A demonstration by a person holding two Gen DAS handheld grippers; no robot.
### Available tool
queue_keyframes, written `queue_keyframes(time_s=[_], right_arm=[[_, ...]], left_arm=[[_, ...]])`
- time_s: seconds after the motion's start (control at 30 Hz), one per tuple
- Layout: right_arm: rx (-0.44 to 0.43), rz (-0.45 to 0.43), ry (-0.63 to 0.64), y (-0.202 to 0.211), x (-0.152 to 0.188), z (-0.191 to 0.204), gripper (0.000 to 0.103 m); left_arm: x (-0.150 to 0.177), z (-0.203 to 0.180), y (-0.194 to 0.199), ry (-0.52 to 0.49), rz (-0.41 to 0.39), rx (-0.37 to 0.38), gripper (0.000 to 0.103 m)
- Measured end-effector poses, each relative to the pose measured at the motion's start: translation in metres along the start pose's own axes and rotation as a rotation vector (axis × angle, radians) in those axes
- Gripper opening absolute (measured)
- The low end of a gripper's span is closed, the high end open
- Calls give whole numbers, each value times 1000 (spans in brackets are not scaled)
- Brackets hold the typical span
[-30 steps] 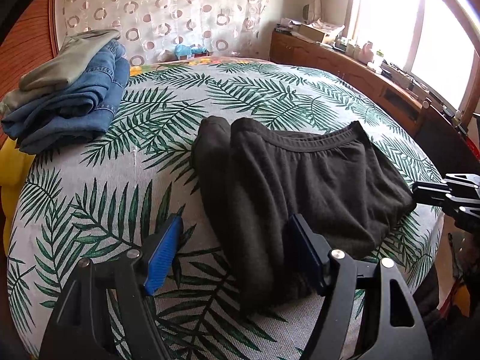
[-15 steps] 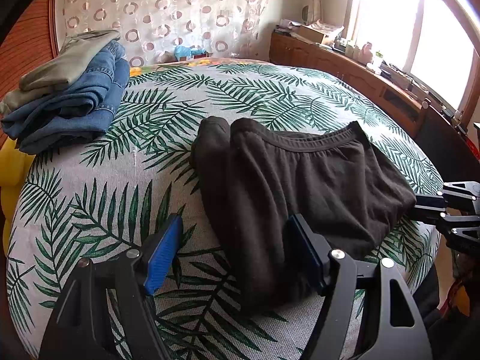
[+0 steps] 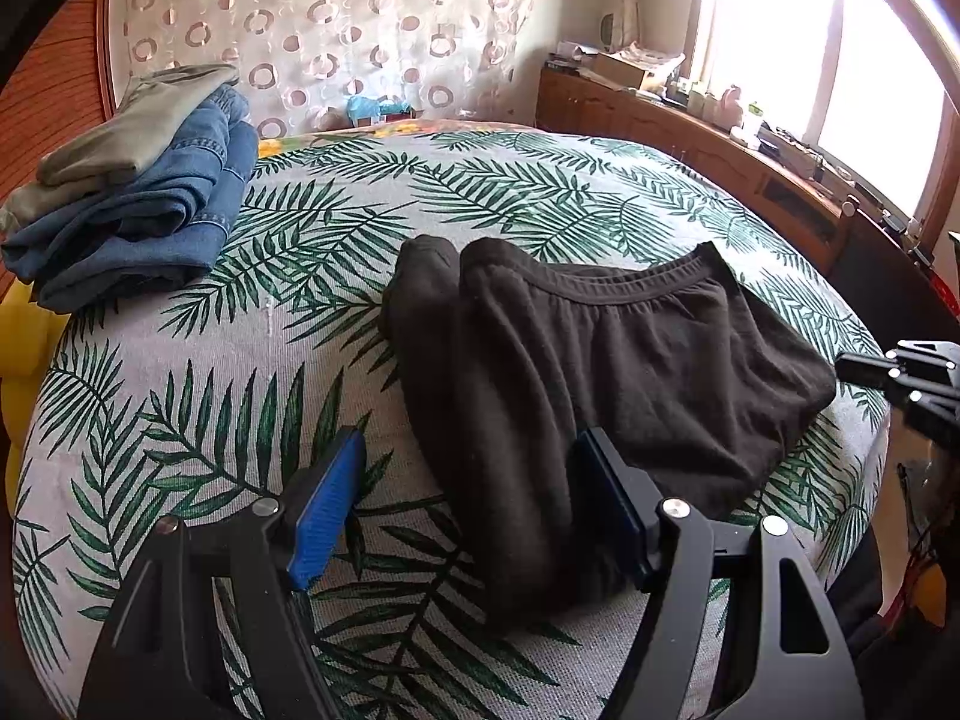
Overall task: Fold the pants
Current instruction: 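Grasp the folded black shorts at the waistband edge with both grippers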
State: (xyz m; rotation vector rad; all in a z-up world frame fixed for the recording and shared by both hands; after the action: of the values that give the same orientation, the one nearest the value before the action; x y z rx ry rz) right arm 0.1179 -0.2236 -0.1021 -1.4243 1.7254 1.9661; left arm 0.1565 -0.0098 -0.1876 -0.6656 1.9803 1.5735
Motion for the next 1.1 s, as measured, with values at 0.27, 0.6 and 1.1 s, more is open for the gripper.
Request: queue_keyframes(time_s=[0.27, 0.6, 1.1], right_arm=[[-46, -74, -48, 12, -16, -4, 7], [-150, -59, -119, -33, -45, 0, 52], [-93, 21, -49, -80, -65, 6, 52]], left_arm=[[-17, 2, 10, 25, -27, 23, 73], [-43, 4, -4, 36, 6, 55, 61], [-44, 11, -29, 43, 58, 35, 59]])
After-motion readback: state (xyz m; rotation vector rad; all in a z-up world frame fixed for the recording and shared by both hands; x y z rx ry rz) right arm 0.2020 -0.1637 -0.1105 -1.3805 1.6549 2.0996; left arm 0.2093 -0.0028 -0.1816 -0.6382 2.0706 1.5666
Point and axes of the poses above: each gripper's, at about its wrist camera, not at the fingertips, and y roughly against the way its jaws point, z to its left, x to its underside, the point moved 8 cm from there along -y, roughly the way its jaws point, and after that the axes turned 9 degrees about y, right-handed, at the moved point
